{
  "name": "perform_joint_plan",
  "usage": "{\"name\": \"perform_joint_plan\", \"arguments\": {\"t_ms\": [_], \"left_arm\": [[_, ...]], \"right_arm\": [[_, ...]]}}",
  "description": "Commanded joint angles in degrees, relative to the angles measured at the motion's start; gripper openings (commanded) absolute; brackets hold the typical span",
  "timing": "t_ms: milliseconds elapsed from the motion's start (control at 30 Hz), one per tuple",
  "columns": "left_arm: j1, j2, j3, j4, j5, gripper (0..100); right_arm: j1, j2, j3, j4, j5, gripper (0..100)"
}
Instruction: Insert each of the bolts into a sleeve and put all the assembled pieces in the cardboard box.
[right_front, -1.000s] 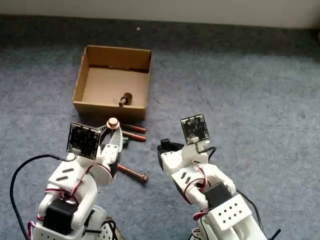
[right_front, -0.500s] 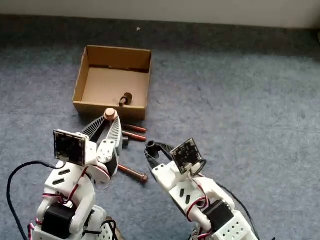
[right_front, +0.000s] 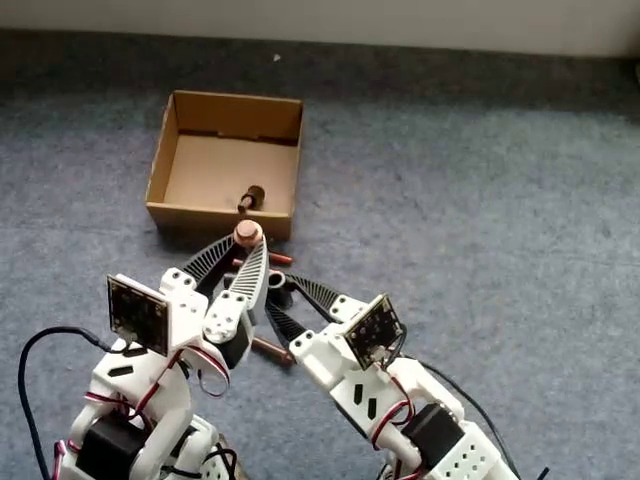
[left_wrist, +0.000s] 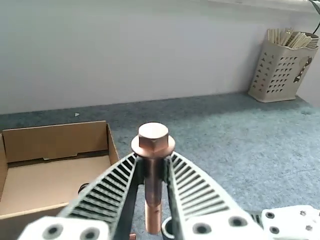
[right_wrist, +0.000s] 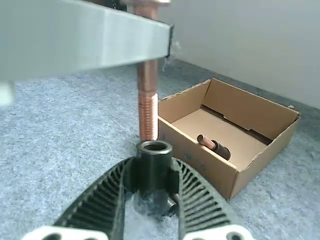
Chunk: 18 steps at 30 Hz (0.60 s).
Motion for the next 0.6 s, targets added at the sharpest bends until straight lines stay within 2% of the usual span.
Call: {"name": "perform_joint_plan", "arguments": {"t_ms": [0,233,567], "left_arm": [[3.0,-0.5,-3.1,-1.6,0.4,0],[3.0,-0.5,-7.5,-1.5,0.4,0],[3.1,-0.4,-3.9,-1.5,0.4,0]], "right_arm": [[-0.7,-1.7,6.1,-1.7,0.6,0.5],[-0.8,-1.7,6.1,-1.5,0.6,0.5],[-0.7,-1.7,5.8,-1.6,0.6,0.5]]}}
